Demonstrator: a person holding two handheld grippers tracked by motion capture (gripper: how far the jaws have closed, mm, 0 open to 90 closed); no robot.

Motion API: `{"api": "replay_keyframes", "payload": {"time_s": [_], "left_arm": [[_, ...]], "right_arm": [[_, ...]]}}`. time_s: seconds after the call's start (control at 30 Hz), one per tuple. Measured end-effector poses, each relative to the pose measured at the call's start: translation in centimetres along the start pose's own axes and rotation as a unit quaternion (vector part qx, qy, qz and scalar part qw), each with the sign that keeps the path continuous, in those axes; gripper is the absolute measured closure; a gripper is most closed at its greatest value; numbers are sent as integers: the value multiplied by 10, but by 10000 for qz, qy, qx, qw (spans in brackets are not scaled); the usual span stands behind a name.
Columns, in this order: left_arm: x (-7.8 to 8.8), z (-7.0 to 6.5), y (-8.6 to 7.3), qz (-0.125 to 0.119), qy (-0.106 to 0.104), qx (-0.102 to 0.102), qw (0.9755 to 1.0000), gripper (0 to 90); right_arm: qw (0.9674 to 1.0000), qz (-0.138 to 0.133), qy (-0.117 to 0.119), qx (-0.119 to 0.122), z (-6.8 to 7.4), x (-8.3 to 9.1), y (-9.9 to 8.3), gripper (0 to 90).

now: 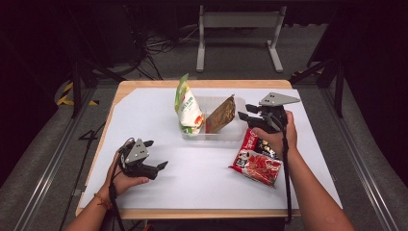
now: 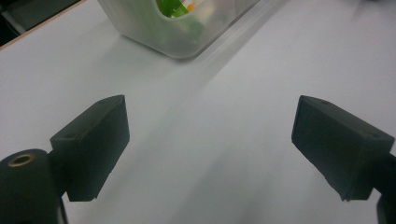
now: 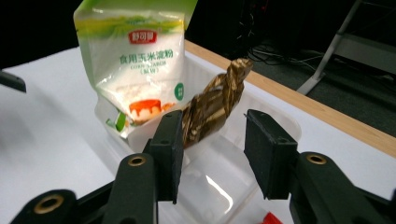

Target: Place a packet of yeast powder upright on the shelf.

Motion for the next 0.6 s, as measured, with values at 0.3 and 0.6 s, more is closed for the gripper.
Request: {"api": "replay_keyframes", "payload": {"time_s": [0.3, 0.6], "left_arm": [[-1, -3, 2, -7, -50, -48, 10000, 120], [-1, -2, 1, 24, -57, -38, 10000, 120]], "right_arm": [[9995, 248, -88, 168, -4, 21, -22, 562], [9989, 332, -315, -115, -25, 42, -54, 522]]}}
Point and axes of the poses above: each handheld gripper's, and its own axes: x roughly backward along the jaws, y roughly out of its top, z roughly to its left, the point moved 3 cm from there along -x, roughly forward along the jaws, and after that the axes turned 13 degrees about y, right-handed, at the moved point
